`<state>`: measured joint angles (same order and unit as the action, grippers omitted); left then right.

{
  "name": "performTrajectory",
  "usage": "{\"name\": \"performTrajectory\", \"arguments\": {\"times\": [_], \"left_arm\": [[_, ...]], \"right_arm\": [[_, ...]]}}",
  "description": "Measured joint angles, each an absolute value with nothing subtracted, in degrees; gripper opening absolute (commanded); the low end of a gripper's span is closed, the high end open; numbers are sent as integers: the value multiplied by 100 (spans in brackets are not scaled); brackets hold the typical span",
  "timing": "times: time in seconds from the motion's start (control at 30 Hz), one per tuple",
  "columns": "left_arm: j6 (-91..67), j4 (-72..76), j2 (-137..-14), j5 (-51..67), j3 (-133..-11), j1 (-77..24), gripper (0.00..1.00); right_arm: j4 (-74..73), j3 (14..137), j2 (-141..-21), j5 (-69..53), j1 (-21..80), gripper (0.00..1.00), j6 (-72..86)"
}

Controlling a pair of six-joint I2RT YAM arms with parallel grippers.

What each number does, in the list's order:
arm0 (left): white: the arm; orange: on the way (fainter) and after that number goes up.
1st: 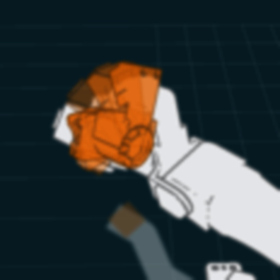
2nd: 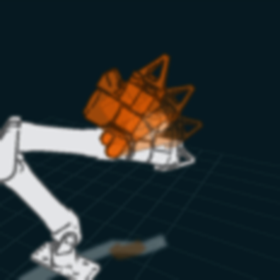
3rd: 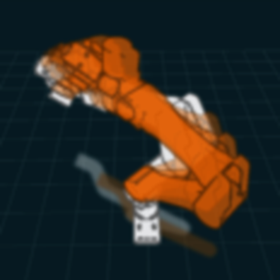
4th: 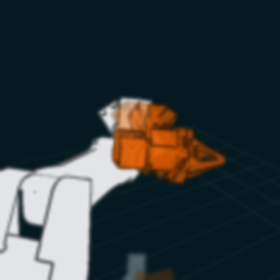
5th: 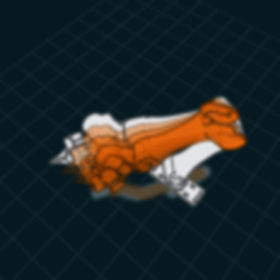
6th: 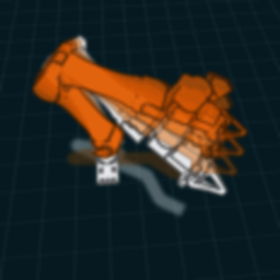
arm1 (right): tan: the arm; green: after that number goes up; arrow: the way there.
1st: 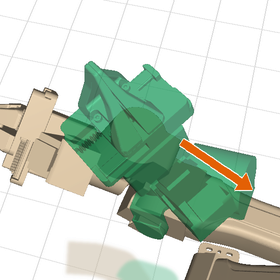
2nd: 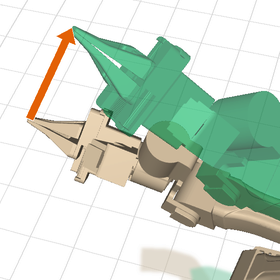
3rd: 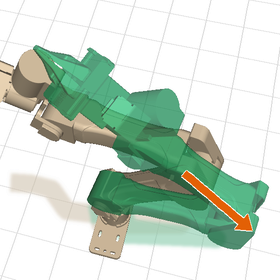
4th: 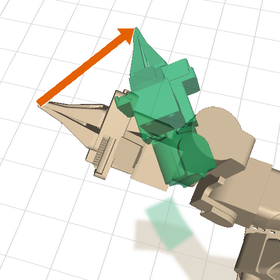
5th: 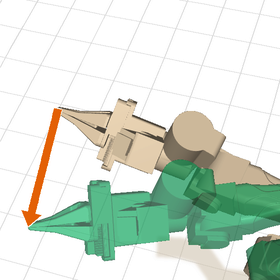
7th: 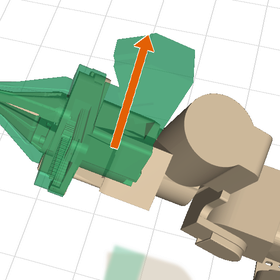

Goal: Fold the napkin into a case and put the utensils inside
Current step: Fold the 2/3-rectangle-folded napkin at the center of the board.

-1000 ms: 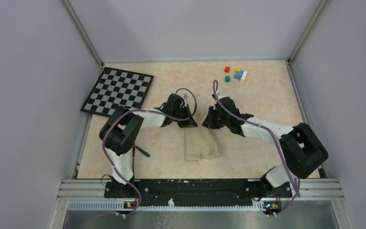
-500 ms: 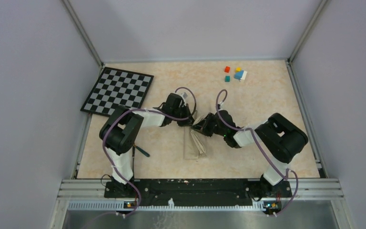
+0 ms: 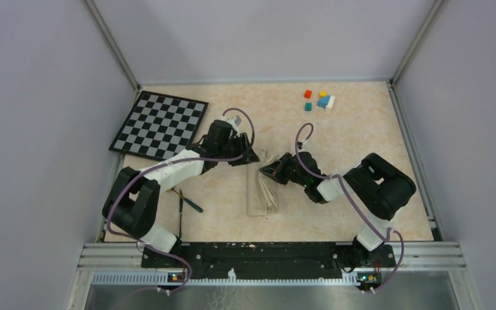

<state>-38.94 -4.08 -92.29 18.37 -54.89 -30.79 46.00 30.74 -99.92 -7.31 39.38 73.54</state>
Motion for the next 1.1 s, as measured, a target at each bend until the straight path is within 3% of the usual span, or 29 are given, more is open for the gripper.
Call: {"name": "performTrajectory", "arguments": {"times": [0.17,0.3,0.47,1.1], "left_arm": [[-3887,-432,-8665,1800,-4993,-2934,32],[-3931,-351,-8943,1918,-4495,-2950,31],[-3975,-362,-9251,1925,-4300,-3039,18],[-3977,-143,-9362,1879,-4303,-3111,10]], "right_arm": [[4584,3081,-9992,-711,3938,0,7356],[4584,3092,-9992,-703,3938,0,7367],[4534,3258,-10022,-626,4003,0,7376],[4711,3594,-10674,-285,4388,0,7787]]}}
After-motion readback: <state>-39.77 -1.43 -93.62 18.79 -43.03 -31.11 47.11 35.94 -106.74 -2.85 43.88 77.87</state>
